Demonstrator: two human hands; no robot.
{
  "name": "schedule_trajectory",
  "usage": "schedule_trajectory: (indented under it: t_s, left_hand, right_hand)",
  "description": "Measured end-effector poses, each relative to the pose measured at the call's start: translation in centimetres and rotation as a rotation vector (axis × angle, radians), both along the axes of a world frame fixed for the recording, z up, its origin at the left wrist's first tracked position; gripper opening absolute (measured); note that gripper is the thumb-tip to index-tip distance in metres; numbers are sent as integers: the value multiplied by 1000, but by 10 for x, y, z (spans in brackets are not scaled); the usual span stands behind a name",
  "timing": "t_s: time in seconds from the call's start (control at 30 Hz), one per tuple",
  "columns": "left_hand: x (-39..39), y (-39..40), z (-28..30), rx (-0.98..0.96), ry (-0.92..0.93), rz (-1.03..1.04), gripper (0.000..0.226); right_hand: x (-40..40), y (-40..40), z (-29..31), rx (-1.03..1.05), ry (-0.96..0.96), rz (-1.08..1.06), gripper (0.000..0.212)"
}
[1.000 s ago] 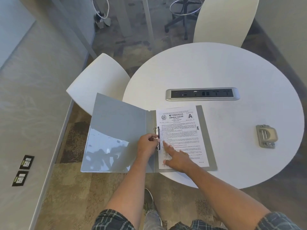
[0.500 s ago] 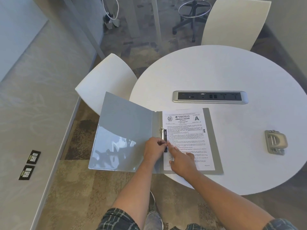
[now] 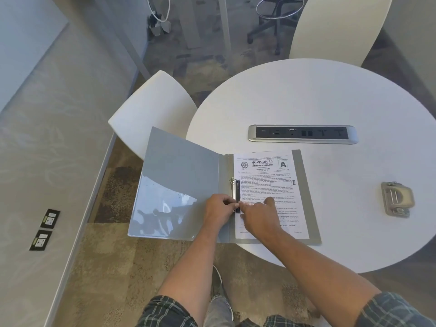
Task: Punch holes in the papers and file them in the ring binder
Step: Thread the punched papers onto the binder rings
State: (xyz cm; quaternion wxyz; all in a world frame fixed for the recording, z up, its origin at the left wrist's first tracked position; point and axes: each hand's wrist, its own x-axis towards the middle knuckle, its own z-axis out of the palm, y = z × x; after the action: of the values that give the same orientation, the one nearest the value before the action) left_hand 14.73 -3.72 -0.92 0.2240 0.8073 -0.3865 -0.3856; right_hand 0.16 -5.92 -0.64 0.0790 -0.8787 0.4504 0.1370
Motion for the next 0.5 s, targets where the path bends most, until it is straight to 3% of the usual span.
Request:
schedule_trajectory:
  t_s: [0.13,0.3,0.5]
  left_hand:
    - [-1,-1,2,7,-11,-5,5]
    - [-6,-5,4,31,-95,-26,15]
    - [-20,-11,1,69,-315,-123,31]
  right_hand:
    - [-1,-3,2,14,-37,-27,39]
    - [-25,-10,-6,87,-368,-501,50]
    - [-65,-4,-18,-36,-310,-920,80]
